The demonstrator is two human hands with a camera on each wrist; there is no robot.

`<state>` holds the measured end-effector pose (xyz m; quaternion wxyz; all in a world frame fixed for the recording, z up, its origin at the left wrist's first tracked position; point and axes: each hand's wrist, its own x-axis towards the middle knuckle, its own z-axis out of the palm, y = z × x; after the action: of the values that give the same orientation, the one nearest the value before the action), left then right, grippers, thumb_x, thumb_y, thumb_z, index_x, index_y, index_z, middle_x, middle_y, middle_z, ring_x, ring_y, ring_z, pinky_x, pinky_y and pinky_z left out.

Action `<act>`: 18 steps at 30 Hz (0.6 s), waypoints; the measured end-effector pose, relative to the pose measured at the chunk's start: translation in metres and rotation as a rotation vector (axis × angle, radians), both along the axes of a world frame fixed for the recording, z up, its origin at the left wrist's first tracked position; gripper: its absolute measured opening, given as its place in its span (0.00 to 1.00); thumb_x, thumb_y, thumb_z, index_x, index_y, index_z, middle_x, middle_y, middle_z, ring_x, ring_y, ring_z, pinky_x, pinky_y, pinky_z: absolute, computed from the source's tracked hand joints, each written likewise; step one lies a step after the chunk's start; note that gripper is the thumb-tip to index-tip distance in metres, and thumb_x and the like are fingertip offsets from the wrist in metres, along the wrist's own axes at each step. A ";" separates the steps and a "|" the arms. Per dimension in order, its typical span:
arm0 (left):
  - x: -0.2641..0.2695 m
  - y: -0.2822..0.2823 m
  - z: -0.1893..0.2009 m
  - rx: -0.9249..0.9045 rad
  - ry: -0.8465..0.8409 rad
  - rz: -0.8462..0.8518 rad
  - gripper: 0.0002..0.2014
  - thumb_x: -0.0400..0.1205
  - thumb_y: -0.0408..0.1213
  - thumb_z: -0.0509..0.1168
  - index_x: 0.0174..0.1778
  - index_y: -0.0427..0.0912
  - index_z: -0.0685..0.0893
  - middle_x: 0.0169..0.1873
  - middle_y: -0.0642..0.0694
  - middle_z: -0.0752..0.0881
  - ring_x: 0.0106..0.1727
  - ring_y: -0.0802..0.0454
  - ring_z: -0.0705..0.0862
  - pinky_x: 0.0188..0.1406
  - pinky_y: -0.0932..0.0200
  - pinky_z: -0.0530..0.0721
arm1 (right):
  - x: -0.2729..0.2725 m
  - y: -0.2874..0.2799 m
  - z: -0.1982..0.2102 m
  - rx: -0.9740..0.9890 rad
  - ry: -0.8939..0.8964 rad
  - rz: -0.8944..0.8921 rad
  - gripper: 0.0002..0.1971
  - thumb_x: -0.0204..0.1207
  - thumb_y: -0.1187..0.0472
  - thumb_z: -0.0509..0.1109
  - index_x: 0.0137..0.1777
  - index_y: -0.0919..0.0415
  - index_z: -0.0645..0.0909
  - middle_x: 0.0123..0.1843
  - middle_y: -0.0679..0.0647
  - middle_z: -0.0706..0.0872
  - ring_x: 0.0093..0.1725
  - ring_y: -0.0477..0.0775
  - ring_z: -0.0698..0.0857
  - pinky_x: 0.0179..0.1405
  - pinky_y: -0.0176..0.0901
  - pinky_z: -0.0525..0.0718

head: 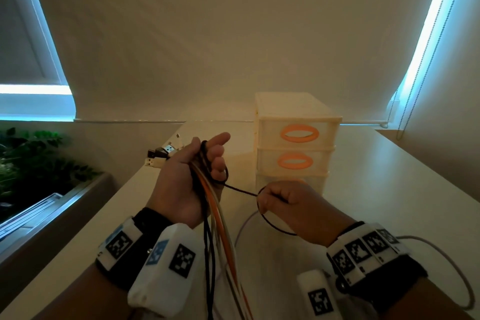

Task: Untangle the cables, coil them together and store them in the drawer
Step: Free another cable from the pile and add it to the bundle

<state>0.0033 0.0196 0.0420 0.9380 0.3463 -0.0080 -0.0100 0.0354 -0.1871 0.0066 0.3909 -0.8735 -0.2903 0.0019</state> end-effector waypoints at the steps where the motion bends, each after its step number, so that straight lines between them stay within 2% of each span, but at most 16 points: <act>1: -0.001 0.002 0.001 0.002 -0.004 -0.001 0.24 0.90 0.49 0.56 0.60 0.33 0.91 0.29 0.50 0.83 0.25 0.58 0.79 0.23 0.68 0.77 | 0.005 -0.005 -0.002 0.002 0.015 -0.049 0.13 0.84 0.52 0.66 0.42 0.55 0.87 0.30 0.46 0.82 0.28 0.35 0.77 0.34 0.30 0.74; 4: -0.005 -0.007 0.003 0.073 -0.010 -0.056 0.24 0.89 0.48 0.57 0.53 0.34 0.93 0.26 0.50 0.79 0.23 0.56 0.76 0.20 0.66 0.75 | 0.017 -0.015 -0.003 0.032 -0.014 -0.204 0.14 0.84 0.51 0.66 0.39 0.53 0.85 0.26 0.44 0.80 0.24 0.36 0.76 0.28 0.27 0.71; 7: -0.014 -0.024 -0.001 0.353 -0.050 -0.130 0.26 0.89 0.48 0.55 0.49 0.31 0.93 0.23 0.44 0.81 0.20 0.50 0.78 0.21 0.60 0.77 | 0.017 -0.009 0.008 0.030 -0.137 -0.303 0.15 0.82 0.49 0.68 0.36 0.52 0.83 0.27 0.46 0.81 0.26 0.40 0.77 0.27 0.29 0.72; 9: -0.019 -0.032 -0.003 0.570 -0.083 -0.211 0.27 0.86 0.48 0.55 0.49 0.29 0.92 0.26 0.37 0.86 0.24 0.43 0.84 0.28 0.54 0.79 | 0.012 -0.002 0.019 0.039 -0.210 -0.313 0.16 0.81 0.48 0.69 0.34 0.54 0.83 0.29 0.48 0.83 0.30 0.43 0.80 0.30 0.36 0.75; 11: -0.021 -0.033 -0.005 0.675 -0.081 -0.272 0.27 0.85 0.48 0.55 0.50 0.28 0.91 0.35 0.29 0.90 0.32 0.37 0.89 0.32 0.53 0.82 | 0.001 0.005 0.032 0.097 -0.214 -0.291 0.15 0.80 0.48 0.70 0.35 0.55 0.84 0.32 0.50 0.86 0.34 0.45 0.84 0.35 0.40 0.80; 13: -0.021 -0.032 -0.004 0.691 -0.053 -0.273 0.25 0.88 0.45 0.54 0.54 0.28 0.90 0.44 0.27 0.91 0.42 0.35 0.91 0.38 0.53 0.88 | -0.012 0.011 0.043 0.083 -0.248 -0.271 0.13 0.80 0.48 0.69 0.37 0.53 0.84 0.33 0.48 0.87 0.35 0.44 0.85 0.36 0.39 0.82; 15: -0.021 -0.033 -0.003 0.656 -0.029 -0.223 0.23 0.90 0.43 0.54 0.58 0.29 0.88 0.49 0.29 0.92 0.47 0.37 0.92 0.45 0.51 0.91 | -0.023 0.015 0.051 0.002 -0.326 -0.259 0.11 0.81 0.48 0.67 0.39 0.50 0.82 0.34 0.46 0.85 0.36 0.43 0.83 0.36 0.40 0.82; 18: -0.014 -0.035 -0.005 0.495 0.032 -0.079 0.21 0.91 0.42 0.55 0.58 0.29 0.87 0.47 0.35 0.93 0.45 0.44 0.92 0.43 0.52 0.91 | -0.038 0.027 0.052 -0.043 -0.411 -0.214 0.09 0.85 0.50 0.61 0.48 0.49 0.81 0.38 0.44 0.85 0.36 0.42 0.83 0.35 0.39 0.82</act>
<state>-0.0111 -0.0151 0.0367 0.8235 0.5647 -0.0038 -0.0539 -0.0024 -0.1604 0.0587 0.3027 -0.8895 -0.2693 -0.2114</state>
